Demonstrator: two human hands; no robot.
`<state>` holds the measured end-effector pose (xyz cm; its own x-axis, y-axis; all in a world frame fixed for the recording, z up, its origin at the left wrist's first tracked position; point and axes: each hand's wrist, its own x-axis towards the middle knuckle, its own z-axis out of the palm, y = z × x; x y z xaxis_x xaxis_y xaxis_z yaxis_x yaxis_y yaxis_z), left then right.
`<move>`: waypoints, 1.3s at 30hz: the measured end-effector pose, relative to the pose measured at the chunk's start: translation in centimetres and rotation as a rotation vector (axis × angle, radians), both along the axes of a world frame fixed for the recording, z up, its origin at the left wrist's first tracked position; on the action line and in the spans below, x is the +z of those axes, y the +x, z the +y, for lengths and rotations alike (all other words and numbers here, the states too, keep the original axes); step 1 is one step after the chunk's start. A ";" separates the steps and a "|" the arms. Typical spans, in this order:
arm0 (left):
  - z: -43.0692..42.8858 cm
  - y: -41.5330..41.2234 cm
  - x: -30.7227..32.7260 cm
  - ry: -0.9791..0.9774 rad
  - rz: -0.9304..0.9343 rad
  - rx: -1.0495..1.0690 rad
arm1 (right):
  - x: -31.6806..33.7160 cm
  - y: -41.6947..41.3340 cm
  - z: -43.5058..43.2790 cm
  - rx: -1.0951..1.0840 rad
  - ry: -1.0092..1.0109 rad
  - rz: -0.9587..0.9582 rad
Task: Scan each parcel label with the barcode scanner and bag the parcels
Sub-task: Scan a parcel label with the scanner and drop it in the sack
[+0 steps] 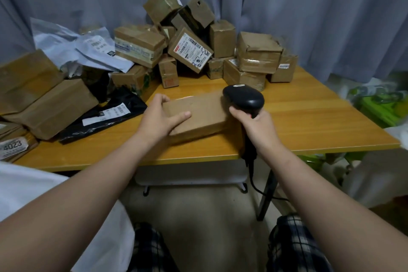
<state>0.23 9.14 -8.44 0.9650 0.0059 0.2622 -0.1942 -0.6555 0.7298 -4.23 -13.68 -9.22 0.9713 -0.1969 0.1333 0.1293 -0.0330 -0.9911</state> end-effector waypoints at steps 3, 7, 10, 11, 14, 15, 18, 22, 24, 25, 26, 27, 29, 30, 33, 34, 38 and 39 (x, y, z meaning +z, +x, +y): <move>0.1 -1.2 -0.9 0.120 -0.203 -0.039 | 0.0 0.5 -0.4 -0.027 0.010 0.003; 0.2 -1.2 -1.7 -0.008 -0.248 0.022 | -0.1 0.3 -0.8 -0.063 0.000 0.004; -0.5 -0.7 -1.1 -0.141 -0.017 0.146 | 0.4 0.1 -0.6 -0.038 -0.087 -0.013; -0.7 -0.7 -0.9 -0.186 0.110 0.146 | 0.4 0.0 -0.6 -0.030 -0.115 -0.011; -1.3 -1.5 -0.6 -0.298 0.246 0.100 | 0.2 -0.7 -1.0 -0.051 -0.168 -0.004; -1.3 -1.7 -0.5 -0.307 0.221 0.109 | 0.0 -1.1 -1.2 -0.054 -0.175 -0.008; -1.4 -2.6 -0.2 -0.350 0.237 0.101 | -0.6 -2.3 -1.4 -0.048 -0.210 -0.028; -1.7 -3.8 1.3 -0.414 0.405 0.087 | -1.0 -3.6 -1.0 -0.037 -0.281 -0.062; -1.6 -4.2 2.1 -0.417 0.401 0.075 | -0.9 -4.1 -1.0 -0.040 -0.297 -0.062; -1.4 -4.3 2.2 -0.432 0.359 0.059 | -0.8 -4.3 -1.0 -0.041 -0.272 -0.060; -1.2 -4.3 2.4 -0.445 0.302 0.033 | -0.7 -4.5 -1.1 -0.034 -0.235 -0.057; -0.9 -4.3 2.6 -0.439 0.240 -0.001 | -0.6 -4.7 -1.1 -0.018 -0.198 -0.058; -0.4 -4.2 3.5 -0.401 0.136 -0.072 | -0.6 -5.0 -0.9 0.017 -0.148 -0.062; -0.2 -4.3 4.3 -0.377 0.100 -0.103 | -0.6 -5.1 -0.6 0.037 -0.128 -0.065; 0.4 -4.3 6.9 -0.253 0.009 -0.174 | -1.2 -5.4 0.8 0.106 -0.028 -0.045; 0.6 -4.2 7.6 -0.213 0.004 -0.193 | -1.5 -5.4 1.3 0.132 0.018 -0.034; 1.4 -3.5 8.3 -0.129 -0.012 -0.237 | -2.2 -5.2 1.9 0.175 0.038 -0.009; 1.4 -3.4 8.3 -0.129 -0.018 -0.241 | -2.2 -5.0 1.6 0.131 -0.052 -0.034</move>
<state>-3.22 10.55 -0.18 0.9377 -0.1891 0.2914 -0.3473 -0.4906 0.7992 -9.22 -12.11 -11.42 0.9831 -0.0602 0.1732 0.1693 -0.0651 -0.9834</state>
